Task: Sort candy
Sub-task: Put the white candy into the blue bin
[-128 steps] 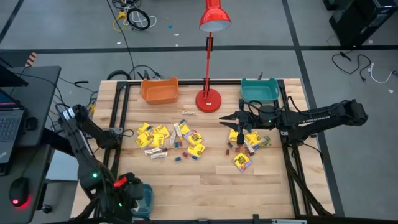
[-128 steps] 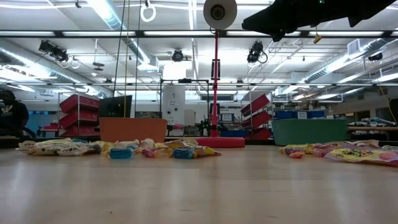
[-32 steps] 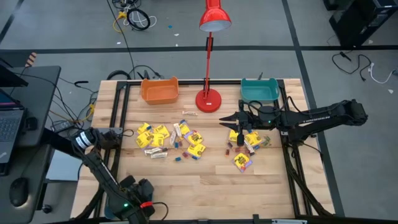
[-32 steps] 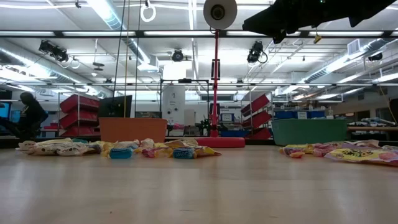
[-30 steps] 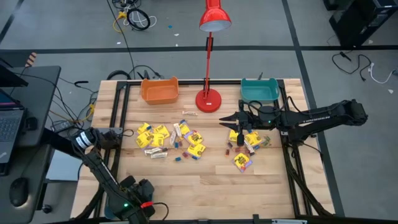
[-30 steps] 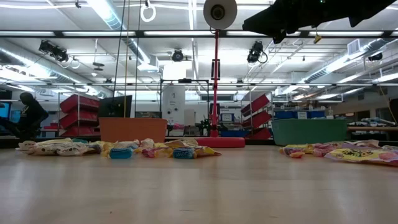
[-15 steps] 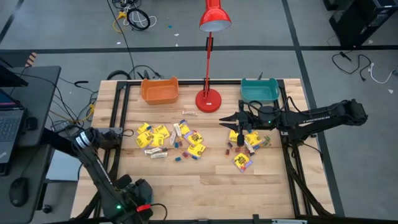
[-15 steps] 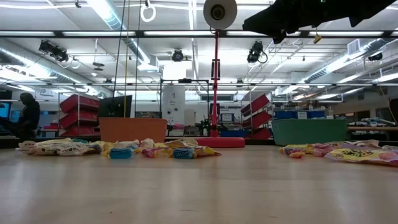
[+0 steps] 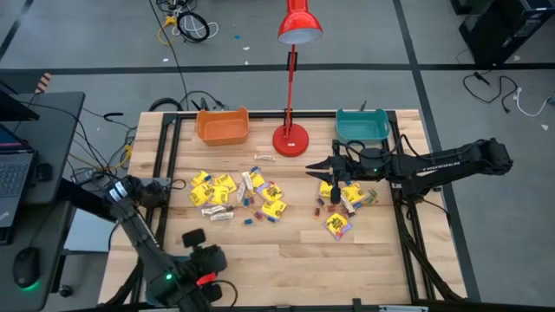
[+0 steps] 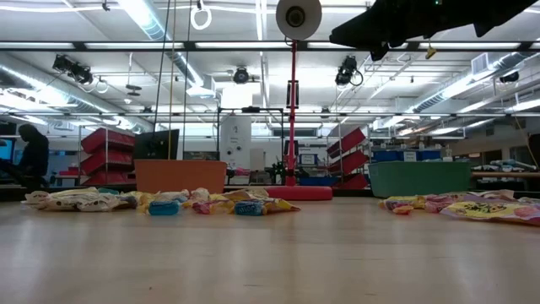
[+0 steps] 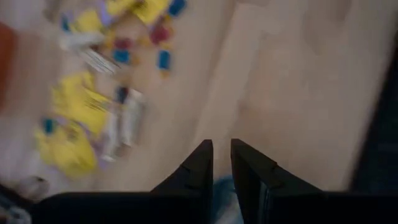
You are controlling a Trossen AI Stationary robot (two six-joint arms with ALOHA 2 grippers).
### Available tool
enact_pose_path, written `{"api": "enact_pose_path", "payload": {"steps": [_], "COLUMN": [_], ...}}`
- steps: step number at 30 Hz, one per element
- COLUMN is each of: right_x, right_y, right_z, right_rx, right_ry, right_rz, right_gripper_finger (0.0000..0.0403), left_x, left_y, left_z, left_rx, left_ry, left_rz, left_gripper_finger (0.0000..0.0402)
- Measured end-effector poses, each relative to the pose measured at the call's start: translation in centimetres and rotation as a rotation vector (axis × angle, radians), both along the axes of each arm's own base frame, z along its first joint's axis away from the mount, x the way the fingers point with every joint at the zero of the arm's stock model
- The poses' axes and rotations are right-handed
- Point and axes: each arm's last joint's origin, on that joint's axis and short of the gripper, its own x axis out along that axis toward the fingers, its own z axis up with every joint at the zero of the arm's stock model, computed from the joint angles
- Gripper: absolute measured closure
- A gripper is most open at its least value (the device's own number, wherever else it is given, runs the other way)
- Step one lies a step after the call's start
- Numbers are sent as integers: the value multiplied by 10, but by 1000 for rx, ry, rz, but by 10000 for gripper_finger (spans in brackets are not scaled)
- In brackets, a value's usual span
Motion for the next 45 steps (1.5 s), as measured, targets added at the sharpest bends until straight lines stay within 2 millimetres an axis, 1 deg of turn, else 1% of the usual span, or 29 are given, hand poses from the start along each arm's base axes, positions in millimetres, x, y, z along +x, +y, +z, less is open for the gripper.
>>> {"api": "enact_pose_path", "payload": {"steps": [3,7,9,12,17,20,22,25,30,35,38,40,45], "right_x": [0,1,2,9,22,32,41,59,93,122,135,142,157], "right_y": [0,-1,-2,-2,-4,-7,-9,-12,-19,-24,-26,-27,-34], "right_z": [0,1,-2,-7,-18,-22,-22,-18,-12,-11,-9,-8,-7], "right_rx": [0,15,11,3,-1,0,-2,-24,-50,-53,-51,-45,-19], "right_ry": [-3,-11,0,4,-2,-3,12,24,73,136,163,175,197], "right_rz": [2,-44,-80,-90,-95,-105,-114,-119,-129,-138,-140,-143,-162], "right_gripper_finger": [343,343,343,343,343,343,343,343,343,343,343,343,343], "left_x": [9,21,26,28,20,9,1,-7,-16,-30,-41,-48,-61], "left_y": [13,27,35,47,76,101,116,136,161,177,187,196,217], "left_z": [1,6,9,15,21,23,22,17,3,-24,-39,-48,-61], "left_rx": [96,256,325,402,488,511,507,468,359,285,266,259,227], "left_ry": [28,0,-20,-38,-36,-39,-75,-141,-256,-305,-324,-353,-438], "left_rz": [-55,-181,-205,-224,-236,-210,-194,-202,-243,-262,-238,-190,-95], "left_gripper_finger": [341,342,342,342,342,342,342,342,342,342,342,342,342]}}
